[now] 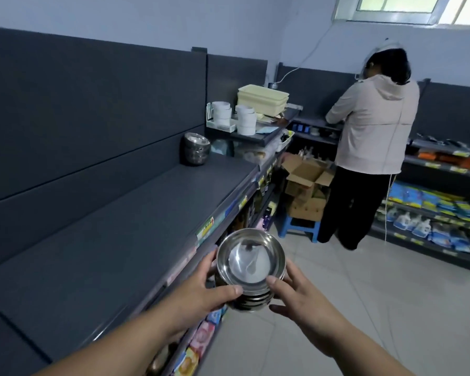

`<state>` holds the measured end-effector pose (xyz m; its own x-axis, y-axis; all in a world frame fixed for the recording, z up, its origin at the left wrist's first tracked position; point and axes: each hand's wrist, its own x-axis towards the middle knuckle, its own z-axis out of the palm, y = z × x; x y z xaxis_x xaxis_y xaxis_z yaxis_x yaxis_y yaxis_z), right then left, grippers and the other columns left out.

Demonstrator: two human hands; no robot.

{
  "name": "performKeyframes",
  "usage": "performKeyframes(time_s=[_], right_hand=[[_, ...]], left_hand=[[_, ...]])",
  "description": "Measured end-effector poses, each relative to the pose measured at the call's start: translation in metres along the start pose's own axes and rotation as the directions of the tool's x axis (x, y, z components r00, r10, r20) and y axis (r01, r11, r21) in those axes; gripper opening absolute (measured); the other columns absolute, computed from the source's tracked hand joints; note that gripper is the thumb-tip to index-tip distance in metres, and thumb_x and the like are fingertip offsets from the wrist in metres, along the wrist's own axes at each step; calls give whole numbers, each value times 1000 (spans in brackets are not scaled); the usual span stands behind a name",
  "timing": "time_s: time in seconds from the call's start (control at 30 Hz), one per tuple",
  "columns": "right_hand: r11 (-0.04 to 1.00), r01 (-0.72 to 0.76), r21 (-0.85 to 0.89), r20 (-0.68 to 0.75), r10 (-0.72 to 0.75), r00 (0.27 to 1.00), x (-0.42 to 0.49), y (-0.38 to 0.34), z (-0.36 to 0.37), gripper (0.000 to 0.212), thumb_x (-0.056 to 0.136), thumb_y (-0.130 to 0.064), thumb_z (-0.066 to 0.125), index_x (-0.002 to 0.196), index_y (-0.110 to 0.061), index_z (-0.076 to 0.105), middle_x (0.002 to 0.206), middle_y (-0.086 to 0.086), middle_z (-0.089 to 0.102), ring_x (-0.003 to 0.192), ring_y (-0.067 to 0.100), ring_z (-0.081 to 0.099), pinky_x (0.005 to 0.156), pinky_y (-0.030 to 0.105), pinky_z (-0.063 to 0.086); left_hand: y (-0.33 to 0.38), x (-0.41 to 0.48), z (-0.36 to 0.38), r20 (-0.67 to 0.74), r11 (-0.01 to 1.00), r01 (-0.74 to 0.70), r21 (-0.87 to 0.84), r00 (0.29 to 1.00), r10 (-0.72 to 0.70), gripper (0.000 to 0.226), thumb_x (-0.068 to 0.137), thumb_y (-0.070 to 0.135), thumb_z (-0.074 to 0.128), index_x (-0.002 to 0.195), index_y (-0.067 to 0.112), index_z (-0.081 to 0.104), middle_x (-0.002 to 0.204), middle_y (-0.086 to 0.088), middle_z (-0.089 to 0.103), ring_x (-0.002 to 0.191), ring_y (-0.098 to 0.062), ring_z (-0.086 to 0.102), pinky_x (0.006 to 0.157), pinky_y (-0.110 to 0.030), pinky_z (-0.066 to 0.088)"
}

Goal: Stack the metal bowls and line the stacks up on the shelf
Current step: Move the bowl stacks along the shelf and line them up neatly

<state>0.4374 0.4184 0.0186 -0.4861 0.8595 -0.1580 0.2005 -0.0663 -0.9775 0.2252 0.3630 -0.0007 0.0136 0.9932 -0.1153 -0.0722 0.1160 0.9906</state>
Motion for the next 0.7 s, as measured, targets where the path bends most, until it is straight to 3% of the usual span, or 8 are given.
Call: performKeyframes(time_s=[0.07, 0.23, 0.37, 0.5, 0.6, 0.7], right_hand=[[1000, 14, 10, 8, -14, 1000, 39, -12, -8, 48, 92, -35, 62, 131, -58, 43, 120, -15, 68, 114, 10, 63, 101, 41, 49], [998, 39, 59, 59, -43, 997, 133, -26, -32, 50, 93, -29, 63, 130, -57, 45, 123, -14, 68, 114, 10, 64, 94, 32, 51], [998, 45, 54, 133, -52, 990, 207, -31, -59, 49, 93, -29, 64, 132, -52, 46, 122, -12, 68, 111, 10, 66, 90, 30, 54], [997, 62, 46, 244, -71, 967, 280, -39, -95, 44, 92, -28, 65, 124, -54, 49, 115, -17, 70, 104, 0, 67, 77, 18, 53], [998, 57, 40, 323, -67, 944, 331, -45, -123, 42, 92, -28, 66, 122, -53, 52, 114, -15, 72, 106, 4, 67, 81, 21, 54], [999, 33, 35, 386, -45, 921, 379, -49, -141, 45, 90, -31, 69, 128, -48, 52, 118, -10, 71, 111, 12, 67, 98, 38, 53]], left_hand=[[13, 36, -11, -15, 1000, -9, -11, 1000, 9, 97, 57, 38, 83, 139, 47, 33, 137, 16, 51, 117, -3, 59, 88, -24, 53], [31, 116, -33, -89, 1000, -13, -4, 996, 12, 107, 53, 41, 88, 143, 44, 30, 140, 15, 49, 125, -11, 54, 103, -41, 48], [39, 177, -38, -173, 999, -42, -20, 984, 38, 85, 54, 37, 82, 128, 50, 42, 131, 13, 56, 120, -8, 57, 98, -32, 50], [43, 238, -35, -278, 997, -61, -54, 959, 43, 78, 64, 31, 83, 127, 52, 42, 122, 23, 58, 115, -3, 59, 90, -25, 52], [46, 283, -26, -369, 994, -63, -94, 929, 24, 63, 82, 9, 74, 122, 47, 42, 116, 22, 58, 99, 2, 65, 67, -15, 53], [49, 319, -24, -442, 992, -55, -111, 897, 0, 62, 80, 7, 75, 123, 43, 46, 113, 17, 63, 92, 1, 69, 69, -20, 56]])
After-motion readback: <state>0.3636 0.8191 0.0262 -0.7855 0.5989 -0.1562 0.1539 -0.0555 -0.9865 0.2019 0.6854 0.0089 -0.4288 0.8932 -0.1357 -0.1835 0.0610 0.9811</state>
